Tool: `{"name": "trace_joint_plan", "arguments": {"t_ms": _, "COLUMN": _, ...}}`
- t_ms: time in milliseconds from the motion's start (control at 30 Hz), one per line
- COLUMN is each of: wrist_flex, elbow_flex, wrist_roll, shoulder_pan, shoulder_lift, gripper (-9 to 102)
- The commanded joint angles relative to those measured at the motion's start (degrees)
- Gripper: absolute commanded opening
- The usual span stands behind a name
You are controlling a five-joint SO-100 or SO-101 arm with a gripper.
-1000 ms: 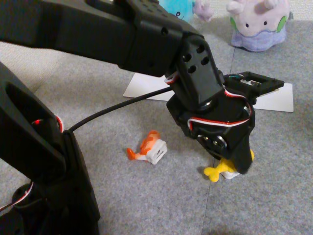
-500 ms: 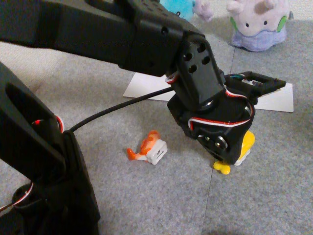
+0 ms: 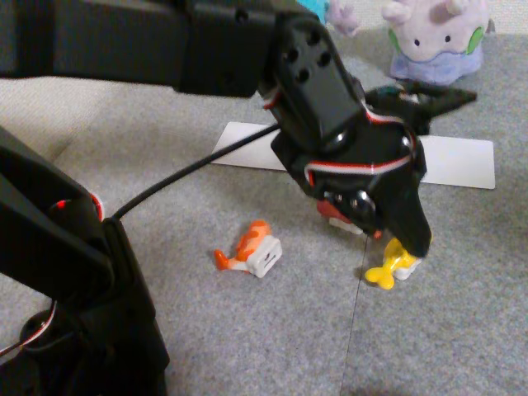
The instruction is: Wooper wants to eat egg sudhi, and Goomy wants to eat shrimp sushi
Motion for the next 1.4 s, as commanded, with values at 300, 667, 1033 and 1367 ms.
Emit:
{"name": "trace_joint_plan", "arguments": {"t_ms": 300, "wrist_flex": -0.5, "elbow_flex": -11.3, "wrist_roll": 0.1, "shoulder_pan": -0.1, "shoulder_lift": -20.0, "gripper": 18}}
{"name": "trace_joint_plan", "arguments": {"t_ms": 667, "wrist_flex": -3.0, "elbow_flex": -11.7, "wrist_roll": -0.4, "shoulder_pan": -0.7, "shoulder_lift": -20.0, "gripper": 18}}
{"name": "trace_joint_plan", "arguments": {"t_ms": 1033, "wrist_flex": -3.1, "elbow_flex": -11.7, "wrist_roll": 0.0, "shoulder_pan": -0.3, "shoulder_lift": -20.0, "gripper": 2}}
{"name": "trace_joint_plan", "arguments": {"t_ms": 1367, "wrist_flex": 2.4, "elbow_flex": -12.8, "wrist_roll": 0.9, "shoulder_pan": -0.7, "shoulder_lift": -15.6, "gripper": 2}}
